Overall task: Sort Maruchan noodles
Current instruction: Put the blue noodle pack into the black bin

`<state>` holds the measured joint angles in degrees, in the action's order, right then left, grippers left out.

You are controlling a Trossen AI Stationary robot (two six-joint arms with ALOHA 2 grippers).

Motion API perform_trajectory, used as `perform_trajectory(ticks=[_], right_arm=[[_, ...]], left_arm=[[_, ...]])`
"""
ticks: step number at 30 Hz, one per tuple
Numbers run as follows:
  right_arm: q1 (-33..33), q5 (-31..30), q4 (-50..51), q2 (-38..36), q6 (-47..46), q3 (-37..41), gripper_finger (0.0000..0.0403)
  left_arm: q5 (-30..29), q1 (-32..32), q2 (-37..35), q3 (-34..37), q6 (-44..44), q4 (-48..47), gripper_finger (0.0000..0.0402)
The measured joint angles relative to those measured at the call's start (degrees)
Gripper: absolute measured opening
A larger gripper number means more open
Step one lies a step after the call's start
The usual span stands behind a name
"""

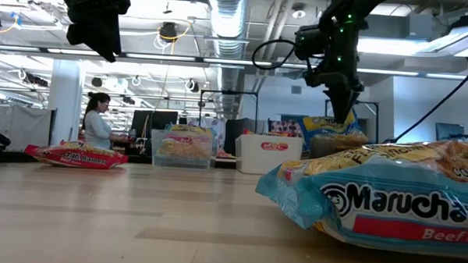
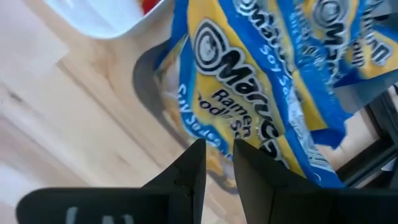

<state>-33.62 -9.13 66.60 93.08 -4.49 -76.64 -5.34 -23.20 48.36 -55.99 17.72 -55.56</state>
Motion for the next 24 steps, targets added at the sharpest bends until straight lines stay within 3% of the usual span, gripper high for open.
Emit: perform_trajectory(ticks=[14,24], right_arm=[[-0.91,-1.08,2.67,7.36,-0.04,-0.02,0.0106],[0.54,-1.27,3.57,7.34,0.08,0.04,0.0106]], left_arm=[[0.0,0.01,0.0,0.0,0.09,0.01,0.0164],[0.0,0.0,0.0,0.0,-0.57,0.01,0.0164]])
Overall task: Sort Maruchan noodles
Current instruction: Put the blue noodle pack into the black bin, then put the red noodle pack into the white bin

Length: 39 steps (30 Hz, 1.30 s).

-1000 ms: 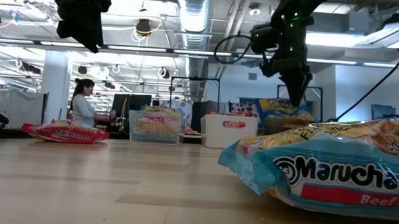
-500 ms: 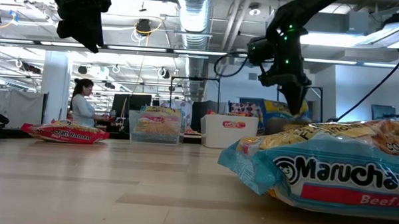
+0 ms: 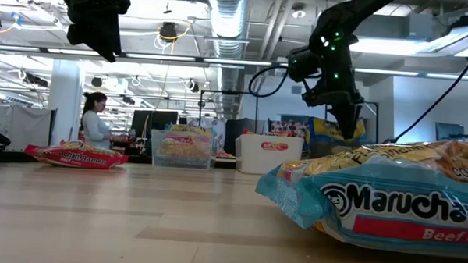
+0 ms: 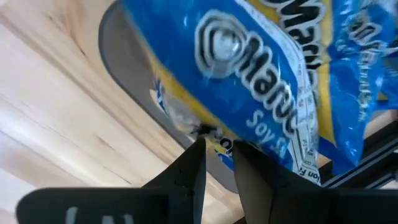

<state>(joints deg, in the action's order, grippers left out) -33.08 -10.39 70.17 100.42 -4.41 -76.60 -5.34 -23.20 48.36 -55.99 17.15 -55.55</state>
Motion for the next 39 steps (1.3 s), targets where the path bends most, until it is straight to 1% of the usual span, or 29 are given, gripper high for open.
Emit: perform_trajectory(ticks=[5,11,17,19,21,26,30,39], right_arm=[[0.71,-0.03,2.49,-1.85,-0.54,0.0,0.0106],[0.85,-0.06,2.63,-2.4,-0.26,-0.02,0.0106],[-0.43,-0.2,-1.86,-2.4,-0.23,-0.02,0.0106],[-0.93,-0.19,-1.96,-2.23,-0.24,-0.05,0.0106],[-1.26,0.74,-1.74,-1.79,-0.52,0.16,0.0106],[-1.79,6.1,-1.09,-1.7,0.13,1.6,0.0106],[-1.1,6.09,0.0,-2.23,-1.08,1.17,0.0106],[1.35,5.92,2.85,-5.44,-3.56,-3.3,0.0106]], left_arm=[[-0.02,0.02,0.0,0.0,0.0,0.0,0.0164],[-0.02,0.0,0.0,0.0,0.01,0.0,0.0164],[-0.02,0.02,0.0,0.0,0.41,0.0,0.0164],[-0.01,0.01,0.0,0.0,0.55,0.0,0.0164],[0.0,0.02,0.0,0.0,0.55,0.0,0.0164],[0.0,0.01,0.0,0.0,0.57,0.0,0.0164],[0.0,0.01,0.0,0.0,0.59,0.0,0.0164],[0.0,0.02,0.0,0.0,0.63,0.0,0.0164]])
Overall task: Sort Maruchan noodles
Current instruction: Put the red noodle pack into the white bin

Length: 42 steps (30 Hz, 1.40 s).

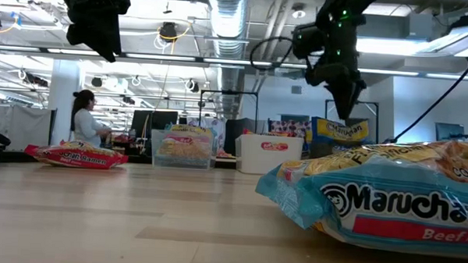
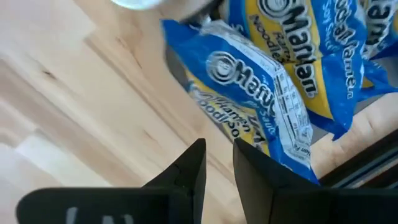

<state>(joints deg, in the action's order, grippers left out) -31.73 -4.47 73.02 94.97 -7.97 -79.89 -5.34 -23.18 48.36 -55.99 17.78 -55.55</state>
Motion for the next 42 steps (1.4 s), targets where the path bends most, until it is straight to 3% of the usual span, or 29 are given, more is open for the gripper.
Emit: perform_trajectory(ticks=[23,32,42], right_arm=[[16.0,-0.07,3.3,-7.77,-4.24,2.04,0.0106],[19.84,-0.09,2.0,-7.62,-4.16,2.22,0.0106],[19.58,-0.09,-2.48,-7.6,-1.69,2.22,0.0106]], left_arm=[[-2.17,-0.02,0.0,0.0,0.36,-0.6,0.0164],[-2.96,-0.47,0.17,-0.58,-6.52,-0.07,0.0164],[4.04,-4.65,3.55,-5.92,-7.35,-0.63,0.0164]])
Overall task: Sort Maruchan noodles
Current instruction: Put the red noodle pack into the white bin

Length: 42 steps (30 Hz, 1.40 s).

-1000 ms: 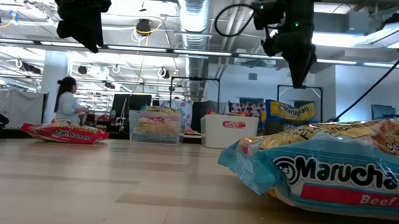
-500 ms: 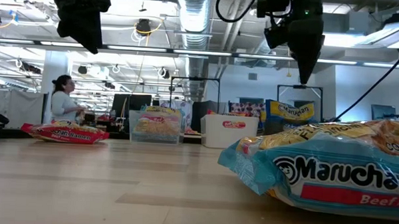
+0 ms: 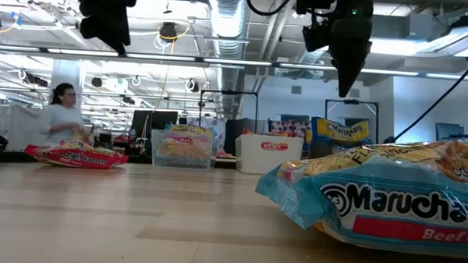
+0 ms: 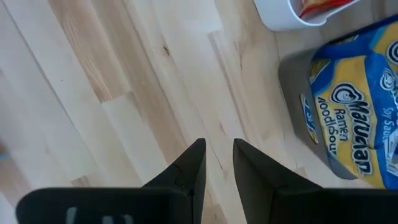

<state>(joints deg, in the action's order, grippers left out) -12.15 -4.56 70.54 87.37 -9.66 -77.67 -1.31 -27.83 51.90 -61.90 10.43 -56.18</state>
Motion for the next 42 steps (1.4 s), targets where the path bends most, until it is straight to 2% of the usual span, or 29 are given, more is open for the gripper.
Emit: perform_trajectory(ticks=[6,10,14,19,26,32,42], right_arm=[[0.01,0.0,0.01,0.0,-0.41,0.0,0.0106],[0.01,0.0,-0.44,0.0,-0.43,0.0,0.0106],[0.01,0.0,-0.96,0.0,-0.45,0.0,0.0106],[0.01,0.02,-0.96,0.02,-0.52,0.0,0.0106],[0.01,0.02,-1.28,0.02,-0.51,0.0,0.0106],[0.01,0.02,-2.66,0.02,-0.52,0.0,0.0106],[0.01,0.04,-3.29,0.04,-0.52,0.0,0.0106]], left_arm=[[0.81,-0.18,2.69,0.04,-7.43,-6.01,0.0165],[1.05,-0.19,5.42,0.04,-8.23,-6.94,0.0165],[5.49,-0.18,8.23,0.95,-8.17,-7.36,0.0165],[10.58,-0.18,10.11,5.76,-8.1,-7.58,0.0165],[10.63,-0.18,10.07,13.42,-8.53,-6.24,0.0165],[11.31,-0.18,10.07,19.68,-9.3,1.08,0.0165],[5.46,-0.46,11.15,20.82,-6.64,2.56,0.0165]])
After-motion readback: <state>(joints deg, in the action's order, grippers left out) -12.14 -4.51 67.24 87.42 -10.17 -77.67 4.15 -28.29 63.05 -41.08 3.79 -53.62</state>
